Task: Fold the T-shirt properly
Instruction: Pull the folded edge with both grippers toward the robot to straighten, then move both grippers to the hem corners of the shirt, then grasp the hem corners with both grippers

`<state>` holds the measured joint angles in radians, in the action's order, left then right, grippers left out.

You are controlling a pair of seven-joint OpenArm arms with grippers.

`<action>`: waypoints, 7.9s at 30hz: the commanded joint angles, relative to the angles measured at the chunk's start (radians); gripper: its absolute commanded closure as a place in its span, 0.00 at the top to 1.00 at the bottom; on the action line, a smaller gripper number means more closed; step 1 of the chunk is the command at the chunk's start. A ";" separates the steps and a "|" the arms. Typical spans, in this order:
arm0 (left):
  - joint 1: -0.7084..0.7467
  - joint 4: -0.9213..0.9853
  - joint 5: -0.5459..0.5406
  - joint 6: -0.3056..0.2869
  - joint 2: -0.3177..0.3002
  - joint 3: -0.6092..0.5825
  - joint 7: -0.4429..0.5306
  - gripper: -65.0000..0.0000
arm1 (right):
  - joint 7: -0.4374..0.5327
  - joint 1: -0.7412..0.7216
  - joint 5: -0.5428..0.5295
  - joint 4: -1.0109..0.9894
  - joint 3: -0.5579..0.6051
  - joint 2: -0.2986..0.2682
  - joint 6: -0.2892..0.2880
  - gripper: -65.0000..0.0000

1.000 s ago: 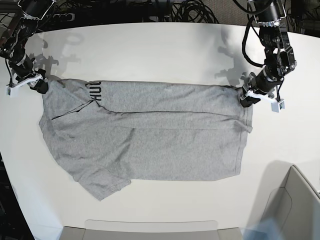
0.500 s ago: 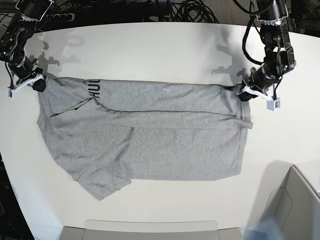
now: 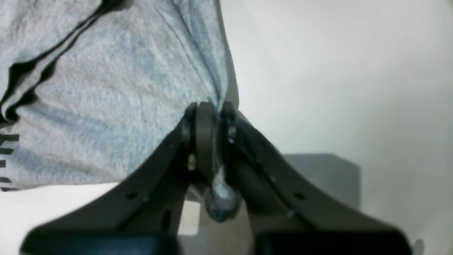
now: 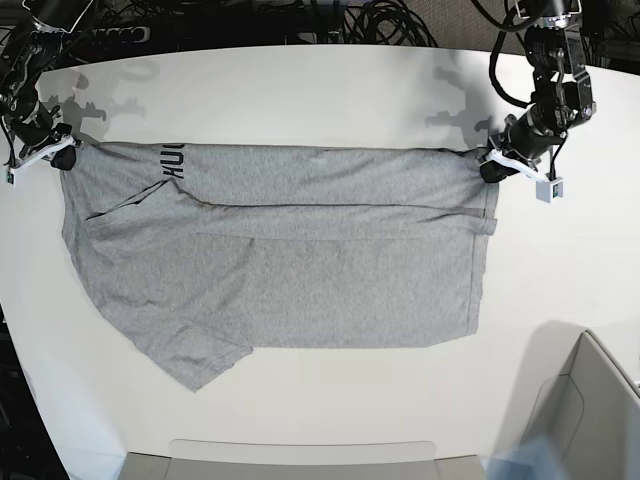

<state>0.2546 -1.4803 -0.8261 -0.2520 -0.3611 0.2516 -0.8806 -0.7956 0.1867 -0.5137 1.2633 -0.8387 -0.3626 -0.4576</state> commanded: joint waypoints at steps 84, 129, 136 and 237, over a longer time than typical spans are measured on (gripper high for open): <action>-0.216 -0.270 0.037 0.018 0.061 0.297 -0.322 0.37 | 0.321 -0.755 0.479 -0.592 0.724 -0.017 -0.017 0.34; -0.268 -0.265 0.037 0.018 0.061 0.295 -0.312 0.37 | 0.307 -0.807 0.471 -0.624 0.585 0.003 0.064 0.34; -0.268 -0.263 0.037 0.018 0.063 0.295 -0.312 0.37 | 0.308 -0.767 0.392 -0.641 0.599 0.035 0.062 0.34; -0.409 0.103 0.388 -0.056 0.009 0.039 0.073 0.00 | 0.086 -0.576 0.389 0.105 0.609 0.083 0.066 0.00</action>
<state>-0.1410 -1.3548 -0.4335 -0.3038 -0.3355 0.2844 -0.8310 -0.7269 -0.3595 -0.1188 1.3487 -0.2241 -0.2695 -0.3923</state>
